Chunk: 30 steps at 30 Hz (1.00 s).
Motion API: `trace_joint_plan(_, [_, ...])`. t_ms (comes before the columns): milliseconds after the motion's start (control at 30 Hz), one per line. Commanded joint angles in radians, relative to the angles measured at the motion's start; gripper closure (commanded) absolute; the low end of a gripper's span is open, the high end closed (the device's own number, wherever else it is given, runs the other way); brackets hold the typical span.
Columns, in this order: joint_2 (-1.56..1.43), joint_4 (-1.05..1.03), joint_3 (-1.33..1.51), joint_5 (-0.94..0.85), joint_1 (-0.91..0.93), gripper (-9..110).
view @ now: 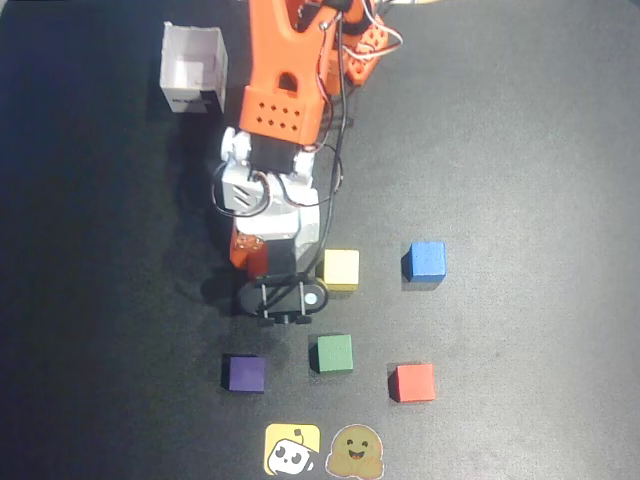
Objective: Put the orange cube on top of the purple cube.
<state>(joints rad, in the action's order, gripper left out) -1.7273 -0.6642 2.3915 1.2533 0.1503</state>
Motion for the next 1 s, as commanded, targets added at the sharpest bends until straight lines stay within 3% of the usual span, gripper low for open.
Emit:
trace_joint_plan(0, [-0.012,0.012,-0.002,-0.008,0.009,93])
trace_joint_plan(300, [-0.021,-0.014,-0.031,-0.002,0.012,97])
trace_joint_plan(700, [0.048,-0.342,-0.434,0.04,0.012,97])
trace_joint_plan(967, [0.066,-0.388,-0.555,0.112,0.009,97])
